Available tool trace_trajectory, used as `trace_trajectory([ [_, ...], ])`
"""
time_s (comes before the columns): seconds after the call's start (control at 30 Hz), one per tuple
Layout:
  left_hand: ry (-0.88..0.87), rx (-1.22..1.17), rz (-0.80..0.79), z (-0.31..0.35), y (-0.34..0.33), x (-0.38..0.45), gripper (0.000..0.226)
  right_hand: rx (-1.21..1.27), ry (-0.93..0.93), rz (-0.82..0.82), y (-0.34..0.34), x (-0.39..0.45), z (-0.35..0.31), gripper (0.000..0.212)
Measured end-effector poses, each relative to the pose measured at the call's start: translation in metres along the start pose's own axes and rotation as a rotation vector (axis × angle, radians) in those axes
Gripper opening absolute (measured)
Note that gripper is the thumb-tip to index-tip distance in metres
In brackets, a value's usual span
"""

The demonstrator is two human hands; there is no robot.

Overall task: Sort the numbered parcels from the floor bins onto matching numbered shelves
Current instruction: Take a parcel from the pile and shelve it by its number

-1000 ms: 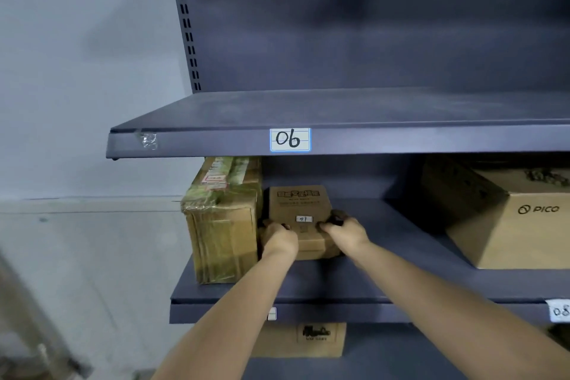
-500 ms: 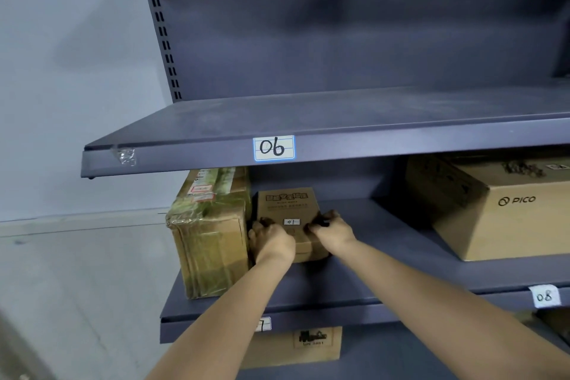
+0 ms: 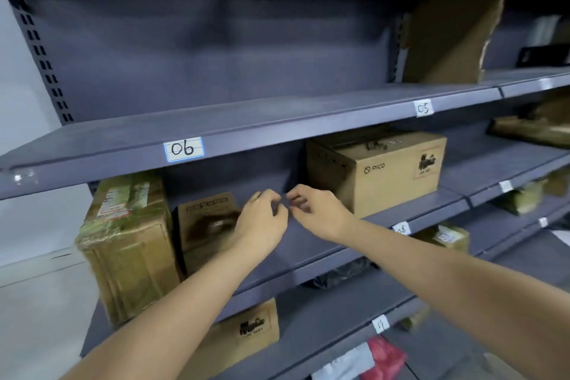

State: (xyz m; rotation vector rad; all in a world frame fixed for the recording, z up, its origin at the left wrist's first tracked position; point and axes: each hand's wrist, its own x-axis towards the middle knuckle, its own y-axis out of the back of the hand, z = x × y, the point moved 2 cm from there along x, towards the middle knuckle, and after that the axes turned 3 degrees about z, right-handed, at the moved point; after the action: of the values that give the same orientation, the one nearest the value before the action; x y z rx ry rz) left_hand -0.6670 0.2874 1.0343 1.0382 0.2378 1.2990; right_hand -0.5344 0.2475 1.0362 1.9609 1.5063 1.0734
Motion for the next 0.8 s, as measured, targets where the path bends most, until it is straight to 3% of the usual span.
trace_trajectory([
  [0.23, -0.412, 0.101, -0.130, 0.096, -0.050, -0.025, 0.032, -0.486, -0.139, 0.035, 0.094, -0.097, 0.067, 0.048],
  [0.47, -0.806, 0.090, -0.297, 0.219, -0.125, -0.047, 0.042, -0.705, -0.321, 0.115, 0.195, -0.187, 0.136, 0.058],
  [0.8, -1.078, -0.064, -0.526, 0.414, -0.267, -0.080, 0.050, -0.846, -0.489, 0.176, 0.345, -0.316, 0.262, 0.059],
])
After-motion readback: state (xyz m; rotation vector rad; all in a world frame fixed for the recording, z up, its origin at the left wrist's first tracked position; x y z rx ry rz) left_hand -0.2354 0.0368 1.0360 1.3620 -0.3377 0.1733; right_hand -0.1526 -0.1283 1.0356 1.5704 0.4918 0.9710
